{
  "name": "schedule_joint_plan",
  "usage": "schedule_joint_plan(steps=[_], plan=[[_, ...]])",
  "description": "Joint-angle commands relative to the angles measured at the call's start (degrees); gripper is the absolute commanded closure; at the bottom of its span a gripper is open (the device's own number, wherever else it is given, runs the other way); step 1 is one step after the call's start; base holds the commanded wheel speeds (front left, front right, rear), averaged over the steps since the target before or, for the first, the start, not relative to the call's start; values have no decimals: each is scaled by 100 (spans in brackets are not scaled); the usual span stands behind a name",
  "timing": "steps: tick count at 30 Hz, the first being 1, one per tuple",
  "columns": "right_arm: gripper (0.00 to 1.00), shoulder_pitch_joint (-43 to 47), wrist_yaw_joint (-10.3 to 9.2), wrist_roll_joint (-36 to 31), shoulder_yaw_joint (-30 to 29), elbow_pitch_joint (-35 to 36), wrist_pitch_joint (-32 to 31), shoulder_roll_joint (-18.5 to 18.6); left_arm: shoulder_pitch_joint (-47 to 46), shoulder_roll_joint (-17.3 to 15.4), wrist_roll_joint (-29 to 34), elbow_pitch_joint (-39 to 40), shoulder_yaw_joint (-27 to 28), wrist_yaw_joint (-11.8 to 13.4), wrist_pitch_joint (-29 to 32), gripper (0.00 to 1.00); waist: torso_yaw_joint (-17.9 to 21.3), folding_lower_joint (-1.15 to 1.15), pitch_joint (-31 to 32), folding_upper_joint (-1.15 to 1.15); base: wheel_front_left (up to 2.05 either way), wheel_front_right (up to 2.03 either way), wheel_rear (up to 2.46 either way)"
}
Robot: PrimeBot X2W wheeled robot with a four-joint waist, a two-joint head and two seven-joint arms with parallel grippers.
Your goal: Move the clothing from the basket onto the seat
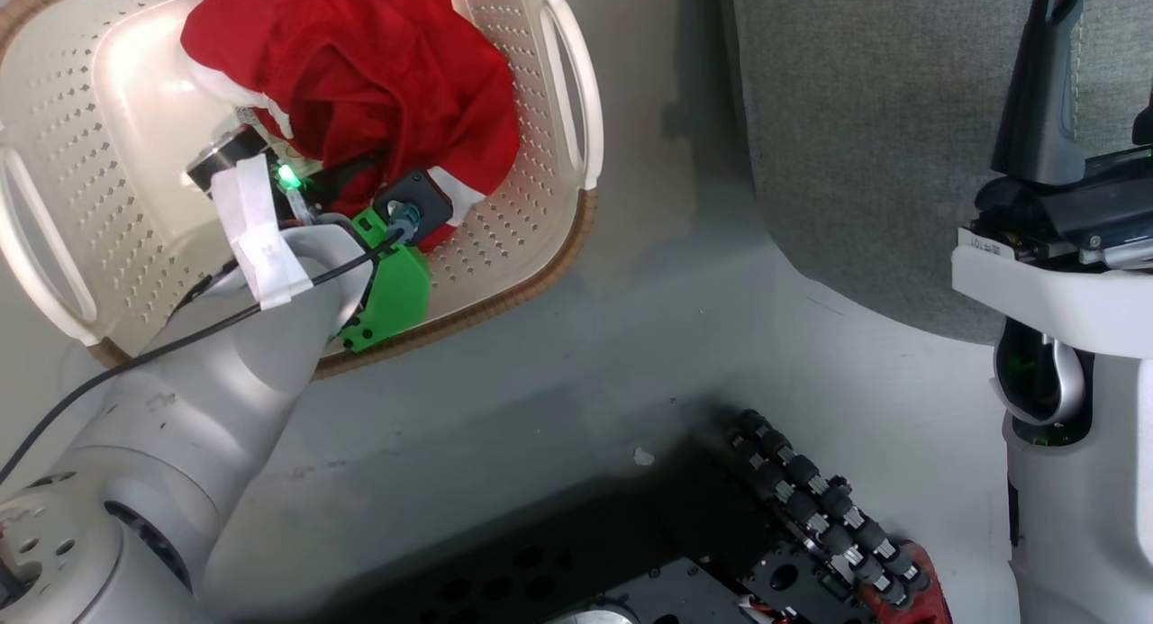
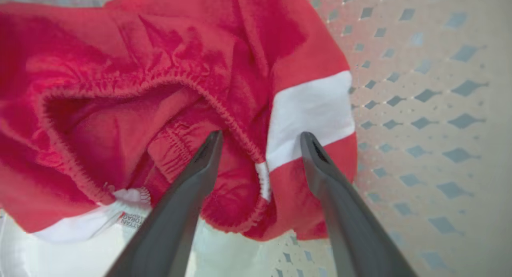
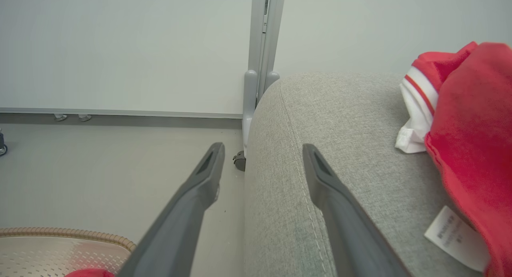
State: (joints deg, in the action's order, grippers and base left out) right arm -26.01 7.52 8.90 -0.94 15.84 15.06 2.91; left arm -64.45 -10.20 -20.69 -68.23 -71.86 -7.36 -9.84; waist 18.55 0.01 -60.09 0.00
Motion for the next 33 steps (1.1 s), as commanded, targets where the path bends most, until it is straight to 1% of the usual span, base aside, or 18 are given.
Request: schedule_joint_plan(steps=[1,12,13,14,15,16,17,18,19,22,25,33], plan=[[0,28,-6,-29,23,34,17,-2,-86,-67,-36,-22,-43,-12,26,0,15,-1,0,0,0,0,0],[0,92,-6,-52,117,57,17,-2,-104,-123,-137,118,-157,-12,416,0,56,-1,5,0,0,0,0],[0,92,-6,-56,129,65,17,-2,-112,-135,-125,138,-158,-12,443,2,58,-1,4,0,0,0,0],[0,92,-6,-59,138,72,17,-2,-119,-143,-82,157,-159,-12,463,18,60,-1,1,0,0,0,0],[0,90,-6,-71,144,78,17,-2,-121,-145,-57,173,-160,-12,479,31,61,-1,-1,0,0,0,0],[0,87,-6,-85,145,85,17,-2,-122,-145,-28,192,-158,-12,498,41,60,-1,-4,0,0,0,0],[0,86,-6,-86,141,92,17,-2,-112,-146,7,198,-161,-12,530,56,60,-1,-5,0,0,0,0],[0,87,-6,-92,130,101,17,-2,-89,-152,36,217,-161,-12,561,81,61,-1,-7,0,0,0,0],[0,87,-6,-95,125,107,17,-2,-87,-167,48,222,-159,-12,574,100,62,-1,-9,0,0,0,0],[0,85,-6,-89,104,118,17,-2,-153,-203,106,229,-160,-12,579,100,61,-1,-19,0,0,0,0],[0,71,-6,-68,95,102,17,-2,-258,-201,112,212,-157,-11,458,100,47,-1,-22,0,0,0,0],[0,-211,-6,123,255,-18,17,0,-448,-261,35,-2,-159,-11,-14,100,122,-1,137,0,0,0,0]])
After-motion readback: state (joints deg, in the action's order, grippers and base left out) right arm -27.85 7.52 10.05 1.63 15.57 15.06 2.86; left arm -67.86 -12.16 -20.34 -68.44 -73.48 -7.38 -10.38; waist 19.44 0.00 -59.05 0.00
